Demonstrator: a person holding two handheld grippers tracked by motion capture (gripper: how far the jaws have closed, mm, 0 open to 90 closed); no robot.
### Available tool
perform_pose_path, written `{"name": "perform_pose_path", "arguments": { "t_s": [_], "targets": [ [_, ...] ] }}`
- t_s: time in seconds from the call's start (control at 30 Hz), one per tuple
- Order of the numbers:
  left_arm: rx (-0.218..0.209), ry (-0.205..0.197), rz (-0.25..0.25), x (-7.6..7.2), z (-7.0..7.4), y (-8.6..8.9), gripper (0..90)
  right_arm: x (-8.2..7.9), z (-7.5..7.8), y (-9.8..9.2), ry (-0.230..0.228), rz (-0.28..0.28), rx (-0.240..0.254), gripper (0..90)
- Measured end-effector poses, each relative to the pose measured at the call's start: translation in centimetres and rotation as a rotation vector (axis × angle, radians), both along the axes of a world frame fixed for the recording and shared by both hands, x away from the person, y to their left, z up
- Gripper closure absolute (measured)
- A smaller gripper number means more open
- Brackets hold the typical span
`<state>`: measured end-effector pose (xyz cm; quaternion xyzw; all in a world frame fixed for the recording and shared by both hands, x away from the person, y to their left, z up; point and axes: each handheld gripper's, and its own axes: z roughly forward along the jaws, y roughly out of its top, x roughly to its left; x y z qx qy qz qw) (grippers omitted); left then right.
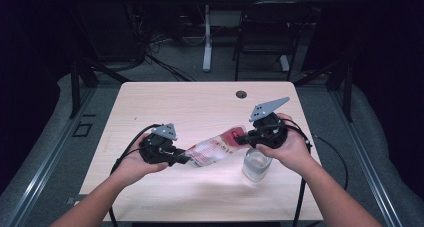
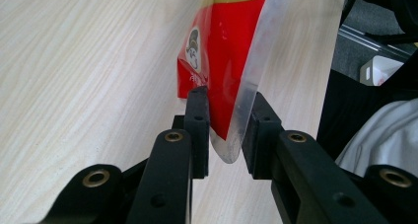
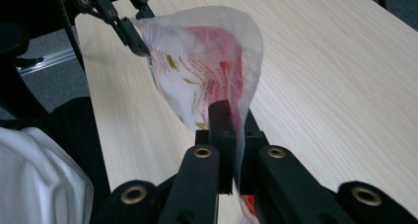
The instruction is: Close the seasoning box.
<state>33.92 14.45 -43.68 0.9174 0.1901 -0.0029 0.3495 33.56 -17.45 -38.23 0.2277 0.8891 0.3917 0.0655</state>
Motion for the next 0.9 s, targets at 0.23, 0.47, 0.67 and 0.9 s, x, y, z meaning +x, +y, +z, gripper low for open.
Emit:
{"name": "perform_pose_path", "arguments": {
  "t_s": [0.23, 0.47, 0.67, 0.9],
  "targets": [
    [-0.004, -0.008, 0.009, 0.1, 0.4, 0.1, 76.6, 0.1, -0.7, -0.4, 0.006, -0.013, 0.009, 89.7],
    [-0.009, -0.01, 0.005, 0.1, 0.6, 0.2, 76.8, 0.1, -1.3, -0.7, 0.014, -0.022, 0.012, 89.6],
    [-0.013, -0.013, 0.008, 0.2, 0.9, 0.1, 77.0, 0.1, -1.9, -1.0, 0.022, -0.034, 0.024, 89.5],
    [-0.018, -0.017, 0.01, 0.3, 1.2, 0.0, 77.2, 0.2, -2.5, -1.4, 0.028, -0.045, 0.026, 89.3]
  ]
}}
